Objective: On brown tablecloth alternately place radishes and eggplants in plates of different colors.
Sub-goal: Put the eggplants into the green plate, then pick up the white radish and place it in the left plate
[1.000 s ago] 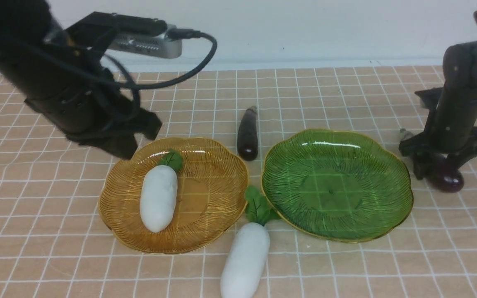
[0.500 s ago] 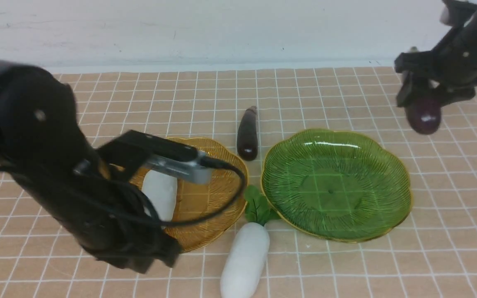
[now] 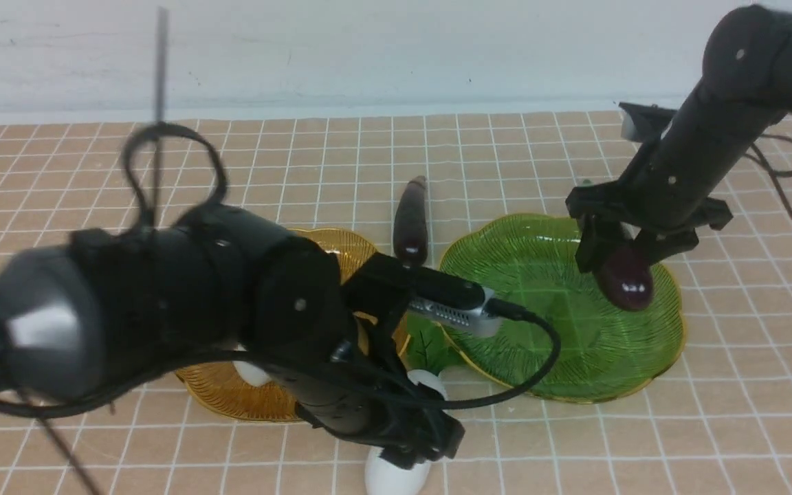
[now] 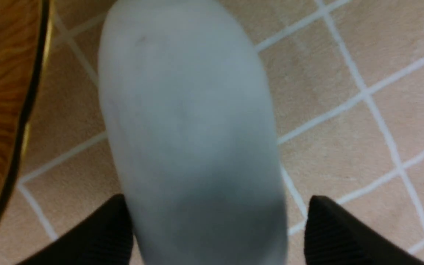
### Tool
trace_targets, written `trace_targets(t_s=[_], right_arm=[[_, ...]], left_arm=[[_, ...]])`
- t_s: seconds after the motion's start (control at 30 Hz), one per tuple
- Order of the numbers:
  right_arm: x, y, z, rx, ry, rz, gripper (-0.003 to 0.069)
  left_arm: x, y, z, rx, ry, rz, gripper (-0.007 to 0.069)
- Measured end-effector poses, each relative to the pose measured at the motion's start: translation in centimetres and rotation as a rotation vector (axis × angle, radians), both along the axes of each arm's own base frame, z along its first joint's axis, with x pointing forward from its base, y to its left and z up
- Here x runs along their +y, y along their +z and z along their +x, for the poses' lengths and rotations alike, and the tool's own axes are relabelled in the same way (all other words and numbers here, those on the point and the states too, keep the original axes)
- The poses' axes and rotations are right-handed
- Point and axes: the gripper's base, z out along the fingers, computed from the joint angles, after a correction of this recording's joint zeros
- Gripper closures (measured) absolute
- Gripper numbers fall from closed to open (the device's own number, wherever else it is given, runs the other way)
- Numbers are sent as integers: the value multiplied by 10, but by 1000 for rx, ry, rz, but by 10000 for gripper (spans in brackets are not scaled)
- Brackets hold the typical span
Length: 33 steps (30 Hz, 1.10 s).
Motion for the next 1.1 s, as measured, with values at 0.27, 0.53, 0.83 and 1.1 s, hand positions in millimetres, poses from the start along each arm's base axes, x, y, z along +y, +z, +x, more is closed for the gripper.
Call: trace_targets(t_s=[0.27, 0.53, 0.83, 1.1], right_arm=[[15, 60, 2, -148, 16, 162, 78], [16, 71, 2, -173, 21, 187, 130], [32, 77, 2, -225, 80, 260, 132], [88, 63, 25, -533, 149, 283, 132]], left_arm=[[0, -12, -1, 75, 62, 32, 253], [29, 71, -15, -52, 106, -63, 256], [91, 78, 40, -195, 319, -55, 255], [79, 44, 68, -158, 289, -14, 216]])
